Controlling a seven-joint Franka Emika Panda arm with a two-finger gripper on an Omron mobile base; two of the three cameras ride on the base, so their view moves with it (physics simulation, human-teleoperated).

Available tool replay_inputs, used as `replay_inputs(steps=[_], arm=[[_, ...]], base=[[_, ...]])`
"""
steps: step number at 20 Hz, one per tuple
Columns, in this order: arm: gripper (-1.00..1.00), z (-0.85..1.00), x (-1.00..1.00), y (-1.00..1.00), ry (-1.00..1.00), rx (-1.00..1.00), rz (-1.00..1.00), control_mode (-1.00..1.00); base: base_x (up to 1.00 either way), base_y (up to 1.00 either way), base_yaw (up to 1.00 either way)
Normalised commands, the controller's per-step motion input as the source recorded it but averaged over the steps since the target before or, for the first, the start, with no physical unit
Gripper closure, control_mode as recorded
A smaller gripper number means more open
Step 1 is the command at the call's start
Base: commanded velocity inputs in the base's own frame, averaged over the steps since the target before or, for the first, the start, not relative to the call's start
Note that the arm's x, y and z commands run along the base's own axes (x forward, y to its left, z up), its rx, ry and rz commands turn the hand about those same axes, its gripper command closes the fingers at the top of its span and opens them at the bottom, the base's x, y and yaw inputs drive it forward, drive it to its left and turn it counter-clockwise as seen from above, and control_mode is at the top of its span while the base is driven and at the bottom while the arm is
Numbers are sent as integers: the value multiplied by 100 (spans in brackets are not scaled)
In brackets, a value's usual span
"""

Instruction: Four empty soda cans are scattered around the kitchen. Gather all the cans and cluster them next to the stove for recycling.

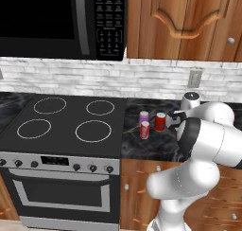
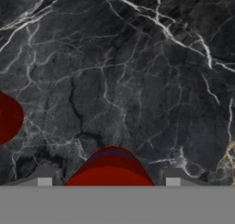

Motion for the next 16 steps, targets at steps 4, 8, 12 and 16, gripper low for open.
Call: replay_inputs(steps=[4, 8, 12, 16], arm=[[100, 1, 0, 0, 0, 0, 0, -100], [100, 8, 8, 3, 1, 0, 7, -100], [100, 4, 25, 15, 0, 0, 13, -100], [100, 0, 32, 18, 3, 0, 13, -100]], base=[[0, 0, 0], [0, 0, 0], [0, 0, 0], [0, 0, 0]])
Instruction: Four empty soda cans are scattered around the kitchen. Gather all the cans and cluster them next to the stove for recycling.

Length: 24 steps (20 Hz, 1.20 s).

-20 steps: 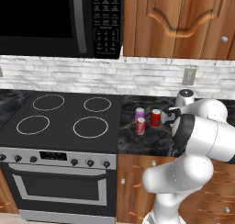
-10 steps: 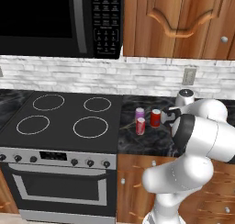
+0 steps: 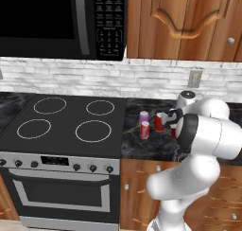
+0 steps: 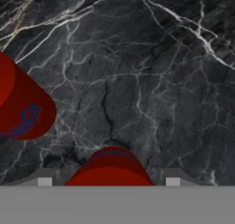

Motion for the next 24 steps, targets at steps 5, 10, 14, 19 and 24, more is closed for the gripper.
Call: replay_inputs(steps=[5, 10, 14, 19, 24], arm=[[100, -6, 30, 11, 4, 0, 11, -100], [100, -17, 36, 13, 5, 0, 8, -100], [100, -25, 35, 21, 0, 0, 1, -100], [100, -21, 23, 13, 0, 2, 0, -100], [100, -15, -6, 7, 0, 6, 0, -100]], base=[[0, 0, 0], [0, 0, 0], [0, 0, 0], [0, 0, 0], [0, 0, 0]])
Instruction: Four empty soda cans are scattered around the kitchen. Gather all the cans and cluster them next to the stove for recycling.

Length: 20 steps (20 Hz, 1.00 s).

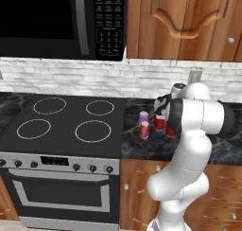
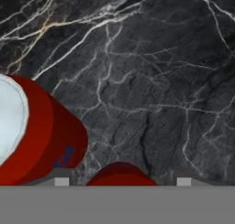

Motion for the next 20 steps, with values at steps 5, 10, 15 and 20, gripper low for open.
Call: replay_inputs(steps=[5, 10, 15, 20], arm=[[100, -16, -12, 10, 2, 5, 0, -100], [100, -16, -17, 17, 5, 3, 0, -100], [100, -15, -26, 24, 2, 0, -2, -100], [100, -16, -30, 22, 0, 0, -5, -100]], base=[[0, 0, 0], [0, 0, 0], [0, 0, 0], [0, 0, 0]])
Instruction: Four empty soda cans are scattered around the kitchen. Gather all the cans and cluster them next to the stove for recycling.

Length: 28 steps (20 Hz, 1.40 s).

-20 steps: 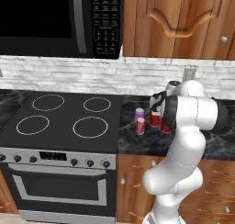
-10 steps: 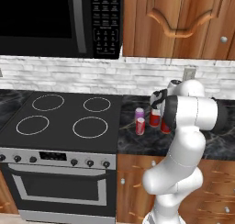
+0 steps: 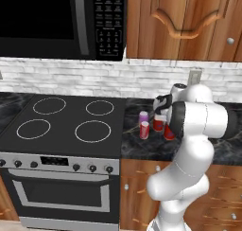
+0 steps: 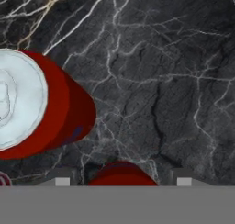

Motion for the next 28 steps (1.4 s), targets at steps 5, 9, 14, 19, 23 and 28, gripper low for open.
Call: replay_inputs(steps=[5, 9, 14, 19, 23, 28], arm=[[100, -13, -10, 20, -6, 0, -7, -100], [100, -13, 0, 25, -14, 0, -9, -100], [100, -16, 0, 25, -12, 0, -8, -100], [100, -19, 0, 25, -6, 0, -7, -100], [100, -18, 0, 26, -6, 0, -5, -100], [100, -19, 0, 27, -4, 0, -3, -100]], base=[[0, 0, 0], [0, 0, 0], [0, 0, 0], [0, 0, 0], [0, 0, 0], [0, 0, 0]])
